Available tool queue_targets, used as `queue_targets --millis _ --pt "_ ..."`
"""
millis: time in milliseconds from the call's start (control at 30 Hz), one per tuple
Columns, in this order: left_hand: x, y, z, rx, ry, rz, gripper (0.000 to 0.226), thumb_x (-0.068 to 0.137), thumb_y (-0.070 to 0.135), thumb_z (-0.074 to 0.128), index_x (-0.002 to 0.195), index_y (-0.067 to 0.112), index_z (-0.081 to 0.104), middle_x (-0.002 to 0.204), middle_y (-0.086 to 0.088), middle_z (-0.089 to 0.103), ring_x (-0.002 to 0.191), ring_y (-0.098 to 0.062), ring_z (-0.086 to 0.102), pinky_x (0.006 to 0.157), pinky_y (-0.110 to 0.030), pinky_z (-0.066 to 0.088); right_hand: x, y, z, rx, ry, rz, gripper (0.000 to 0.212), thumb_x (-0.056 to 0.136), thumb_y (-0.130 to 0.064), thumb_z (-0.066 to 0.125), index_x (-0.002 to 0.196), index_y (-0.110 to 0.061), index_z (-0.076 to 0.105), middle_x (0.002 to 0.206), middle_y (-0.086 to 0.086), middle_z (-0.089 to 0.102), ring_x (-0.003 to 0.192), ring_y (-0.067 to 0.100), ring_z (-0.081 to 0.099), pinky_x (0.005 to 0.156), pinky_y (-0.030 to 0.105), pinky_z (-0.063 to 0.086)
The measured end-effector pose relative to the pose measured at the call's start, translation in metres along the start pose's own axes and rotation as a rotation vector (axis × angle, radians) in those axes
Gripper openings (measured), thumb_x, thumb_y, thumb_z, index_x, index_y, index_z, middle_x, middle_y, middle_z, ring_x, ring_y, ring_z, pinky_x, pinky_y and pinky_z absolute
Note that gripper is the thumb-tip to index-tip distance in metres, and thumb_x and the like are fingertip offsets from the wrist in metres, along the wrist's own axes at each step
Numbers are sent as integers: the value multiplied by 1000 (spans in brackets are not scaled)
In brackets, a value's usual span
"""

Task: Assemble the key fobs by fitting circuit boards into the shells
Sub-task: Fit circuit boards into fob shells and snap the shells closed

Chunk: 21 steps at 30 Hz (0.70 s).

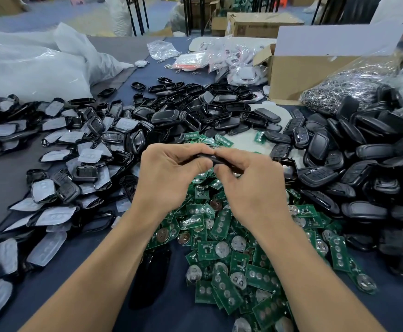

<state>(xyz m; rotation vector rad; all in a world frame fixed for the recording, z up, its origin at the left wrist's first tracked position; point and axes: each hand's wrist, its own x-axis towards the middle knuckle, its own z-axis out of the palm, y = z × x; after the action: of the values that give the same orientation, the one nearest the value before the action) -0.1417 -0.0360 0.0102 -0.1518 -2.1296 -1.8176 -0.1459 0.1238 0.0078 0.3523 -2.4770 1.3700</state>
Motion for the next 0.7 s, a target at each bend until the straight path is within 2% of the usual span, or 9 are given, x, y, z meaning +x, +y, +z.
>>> queue_targets --millis 67,100,167,233,300,433,567,700 --pt "-1 1 1 -33 34 6 27 81 0 84 97 22 83 91 1 82 89 -21 80 86 -35 64 0 -1 2 19 14 9 25 94 -21 73 115 -34 79 91 -26 74 90 -4 68 80 8 51" --pt "-1 3 2 -71 55 -1 25 82 3 84 100 21 83 92 -1 82 89 -22 79 85 -35 64 1 -2 2 128 22 54 24 94 -19 73 110 -34 80 88 -25 75 87 -2 71 82 15 57" --pt "-1 7 4 -142 56 -41 20 88 13 79 103 25 83 95 -2 82 92 -20 78 85 -34 64 1 -7 4 488 -5 216 25 95 -11 71 100 -34 82 86 -13 80 84 8 76 81 32 64" --pt "-2 10 9 -181 25 -108 14 93 23 73 96 29 85 95 -2 81 91 -17 76 84 -37 64 -2 -14 8 800 -55 354 25 98 -4 67 99 -24 81 89 2 81 86 19 78 76 34 65" --pt "-4 11 15 -211 42 -173 18 97 30 69 92 29 85 97 -3 81 92 -21 76 83 -43 63 -4 -18 12 934 -74 430 21 98 0 65 100 -13 81 91 8 81 88 24 79 75 32 65" --pt "-7 14 19 -241 126 -233 29 101 33 62 90 20 85 96 -5 82 92 -23 78 75 -27 62 -7 -20 16 1004 -75 491 17 98 1 64 100 -7 79 91 12 80 82 21 78 76 33 65" --pt "-7 13 20 -219 153 -244 34 106 25 59 87 12 84 88 -11 81 86 -26 79 78 -31 63 -8 -21 18 1031 -99 520 18 98 0 64 96 -9 79 94 14 80 84 25 79 75 33 65" --pt "-6 15 18 -224 153 -249 36 106 24 59 83 11 84 85 -12 80 80 -23 77 72 -25 60 -9 -21 18 1004 -114 532 17 98 0 65 95 -8 79 96 16 80 86 28 79 72 32 65"
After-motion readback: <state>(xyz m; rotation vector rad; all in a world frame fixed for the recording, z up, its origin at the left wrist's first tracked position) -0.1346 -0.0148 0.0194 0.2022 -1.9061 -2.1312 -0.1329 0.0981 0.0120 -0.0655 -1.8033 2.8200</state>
